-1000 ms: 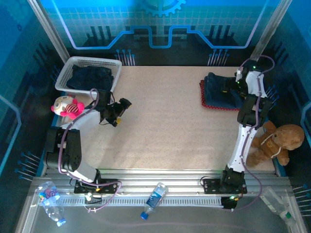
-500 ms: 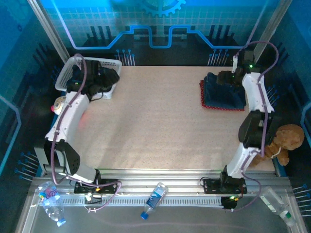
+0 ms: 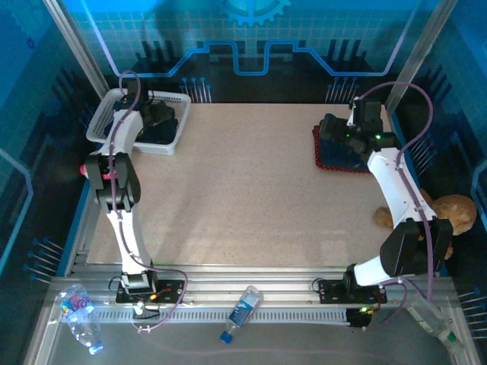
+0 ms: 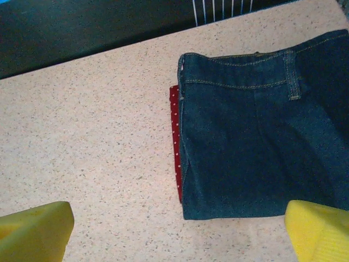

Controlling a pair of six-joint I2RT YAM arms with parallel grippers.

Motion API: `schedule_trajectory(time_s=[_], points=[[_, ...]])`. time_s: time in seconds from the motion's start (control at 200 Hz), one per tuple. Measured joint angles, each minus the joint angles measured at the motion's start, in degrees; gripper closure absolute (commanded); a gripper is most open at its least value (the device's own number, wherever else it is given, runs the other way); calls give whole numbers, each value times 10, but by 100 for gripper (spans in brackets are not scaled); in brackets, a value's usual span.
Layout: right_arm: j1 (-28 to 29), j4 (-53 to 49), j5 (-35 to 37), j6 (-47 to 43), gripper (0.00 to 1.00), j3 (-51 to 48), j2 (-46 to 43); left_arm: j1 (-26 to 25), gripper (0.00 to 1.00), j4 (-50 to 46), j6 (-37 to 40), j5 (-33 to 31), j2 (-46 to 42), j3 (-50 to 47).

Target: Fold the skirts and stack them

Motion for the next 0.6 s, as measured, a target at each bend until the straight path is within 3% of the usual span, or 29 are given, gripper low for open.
schedule_trajectory(time_s=[0.22,0.435,0.525,0.6], points=[[0,0,-2,20,0,-5,-21,9,13,3,6,39,164,196],[-6,0,0,31,0,-5,-40,11,85,-18,-10,49,261,283],[-9,0,1,37,0,-5,-45,17,99,-22,-19,53,263,288],[-11,0,1,42,0,-5,-49,22,100,-20,-27,59,255,293]])
